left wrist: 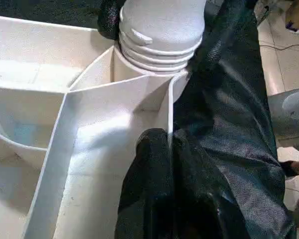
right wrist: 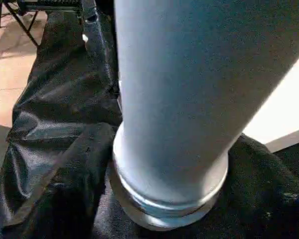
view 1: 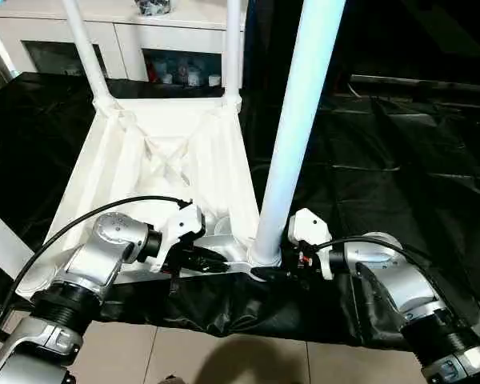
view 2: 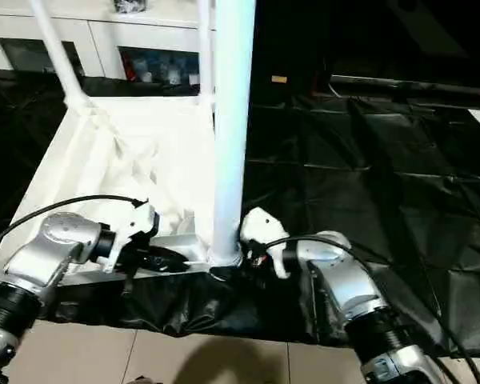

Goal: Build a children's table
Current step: Rotate leg to tighten

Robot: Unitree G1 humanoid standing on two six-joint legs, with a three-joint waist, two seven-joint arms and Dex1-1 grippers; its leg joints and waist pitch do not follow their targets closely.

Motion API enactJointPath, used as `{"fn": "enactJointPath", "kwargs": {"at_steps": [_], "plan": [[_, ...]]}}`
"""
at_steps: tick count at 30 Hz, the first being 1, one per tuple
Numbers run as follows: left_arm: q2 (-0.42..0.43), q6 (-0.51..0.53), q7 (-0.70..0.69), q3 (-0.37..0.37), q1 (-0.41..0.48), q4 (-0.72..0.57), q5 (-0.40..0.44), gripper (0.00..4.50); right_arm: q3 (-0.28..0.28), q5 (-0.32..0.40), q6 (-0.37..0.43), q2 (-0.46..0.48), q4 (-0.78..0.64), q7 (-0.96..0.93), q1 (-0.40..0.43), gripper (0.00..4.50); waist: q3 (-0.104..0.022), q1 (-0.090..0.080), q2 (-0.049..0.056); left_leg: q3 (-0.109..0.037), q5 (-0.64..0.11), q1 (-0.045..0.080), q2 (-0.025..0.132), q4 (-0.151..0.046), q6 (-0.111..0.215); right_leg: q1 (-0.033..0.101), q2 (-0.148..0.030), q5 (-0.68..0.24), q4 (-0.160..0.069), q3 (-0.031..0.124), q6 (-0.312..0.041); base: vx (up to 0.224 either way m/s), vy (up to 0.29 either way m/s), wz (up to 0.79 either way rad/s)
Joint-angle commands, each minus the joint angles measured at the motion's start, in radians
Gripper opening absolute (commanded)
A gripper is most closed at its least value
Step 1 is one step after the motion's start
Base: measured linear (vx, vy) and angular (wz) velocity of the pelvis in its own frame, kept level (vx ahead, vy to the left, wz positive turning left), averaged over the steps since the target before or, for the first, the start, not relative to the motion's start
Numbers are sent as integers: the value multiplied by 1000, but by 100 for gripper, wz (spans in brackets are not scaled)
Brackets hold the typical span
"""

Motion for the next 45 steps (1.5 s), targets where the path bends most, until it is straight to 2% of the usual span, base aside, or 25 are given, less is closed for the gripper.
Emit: {"fn": "enactJointPath", "kwargs": {"at_steps": [1,4,5,8,9,12,13,14,15,16,17,18,20,21,23,24,26,27,30,32,34,37,41,45], "plan": [[-5,3,-18,-23,3,7,1,0,4,11,-5,0,-6,11,-10,316,-59,0,-4,2,-236,11,19,-67,17,46,-62,-224,-71,38,-203,0,0,0],[-9,1,-3,-20,4,13,4,0,-1,9,-5,13,1,-4,-3,292,-60,0,-2,2,-228,10,18,-65,18,46,-60,-203,-70,38,-208,0,0,0],[-12,-1,10,-17,5,17,7,0,-2,7,-8,18,3,-13,1,284,-60,0,3,2,-231,11,18,-65,16,47,-61,-205,-69,38,-210,0,0,0],[-36,-3,83,9,0,38,12,0,-14,-10,-3,54,10,-96,16,277,-57,-3,3,2,-256,12,17,-67,7,44,-60,-241,-75,38,-203,0,0,0],[-43,-4,100,15,-2,43,12,0,-18,-15,1,64,13,-122,18,275,-54,-4,0,-1,-289,12,16,-70,-5,44,-61,-310,-80,37,-186,0,0,0],[-105,-3,234,47,-32,81,27,0,-55,-38,19,144,59,-292,14,274,-52,-10,-1,-1,-319,15,15,-70,-16,37,-61,-381,-88,38,-163,0,0,0],[-129,6,291,56,-47,98,37,0,-67,-44,28,174,79,-351,10,274,-50,-13,-4,-2,-335,17,13,-69,-25,33,-61,-425,-92,36,-151,0,0,0],[-143,12,324,60,-56,108,43,0,-74,-48,33,191,90,-383,8,274,-50,-14,-3,-5,-352,22,13,-69,-30,30,-64,-478,-97,35,-134,0,0,0],[-158,13,357,64,-67,121,49,0,-80,-52,35,210,106,-417,2,274,-50,-17,-6,-9,-350,15,12,-71,-29,34,-66,-501,-98,33,-120,0,0,0],[-178,17,395,71,-78,133,51,0,-88,-59,38,234,127,-465,-4,274,-50,-18,-5,-9,-351,15,13,-71,-30,32,-66,-505,-99,34,-114,0,0,0],[-198,22,431,79,-88,139,52,0,-92,-67,38,255,150,-508,-13,274,-52,-18,-1,-9,-356,21,13,-69,-28,27,-66,-503,-101,34,-112,0,0,0],[-256,36,531,95,-111,152,57,0,-106,-94,37,318,222,-644,-45,274,-48,-26,0,-8,-354,16,13,-70,-34,24,-64,-493,-101,35,-120,0,0,0],[-277,40,553,94,-112,148,58,0,-110,-105,32,342,254,-698,-64,273,-54,-30,-2,-11,-352,16,10,-69,-34,30,-65,-493,-100,32,-116,0,0,0],[-288,40,561,94,-110,145,58,0,-114,-111,29,355,269,-723,-74,273,-54,-30,-1,-9,-331,11,11,-70,-27,31,-64,-448,-97,35,-122,0,0,0],[-310,39,559,82,-100,127,60,0,-117,-108,18,382,289,-736,-92,273,-57,-30,-1,-6,-312,9,11,-68,-17,33,-62,-392,-92,36,-134,0,0,0],[-314,39,547,71,-90,116,64,0,-110,-112,11,390,289,-731,-97,273,-59,-29,6,-5,-292,7,11,-68,-12,37,-61,-339,-88,38,-145,0,0,0],[-319,34,539,61,-83,110,68,0,-106,-119,0,398,290,-729,-102,273,-63,-27,5,-2,-257,6,11,-65,-4,41,-60,-258,-80,38,-165,0,0,0],[-315,19,519,49,-72,107,72,0,-105,-119,-14,401,281,-714,-105,329,-63,-26,13,-1,-246,6,10,-65,0,43,-59,-233,-79,37,-174,0,0,0],[-283,-8,463,39,-61,109,69,0,-121,-86,-14,374,253,-648,-100,346,-63,-26,11,0,-245,5,9,-65,7,46,-59,-238,-81,37,-178,0,0,0],[-269,-18,440,36,-58,106,65,0,-115,-86,-18,352,243,-627,-98,377,-62,-27,14,-1,-251,3,9,-66,7,47,-59,-257,-82,36,-174,0,0,0],[-230,-36,357,38,-46,86,47,0,-86,-78,-21,277,182,-518,-77,377,-62,-24,15,-1,-258,7,12,-66,8,47,-59,-258,-83,37,-176,0,0,0],[-215,-40,324,37,-41,77,45,0,-75,-75,-27,244,158,-464,-67,377,-62,-23,16,1,-252,7,13,-66,14,46,-58,-221,-78,38,-190,0,0,0],[-153,-63,200,27,-20,53,28,0,-58,-29,-32,130,75,-249,-24,377,-60,-12,19,1,-274,10,16,-67,22,47,-58,-240,-81,39,-188,0,0,0],[-122,-59,124,22,-8,27,0,0,-46,0,-18,67,28,-143,-6,377,-59,-5,18,1,-277,11,17,-67,21,45,-58,-250,-80,38,-194,0,0,0]]}}
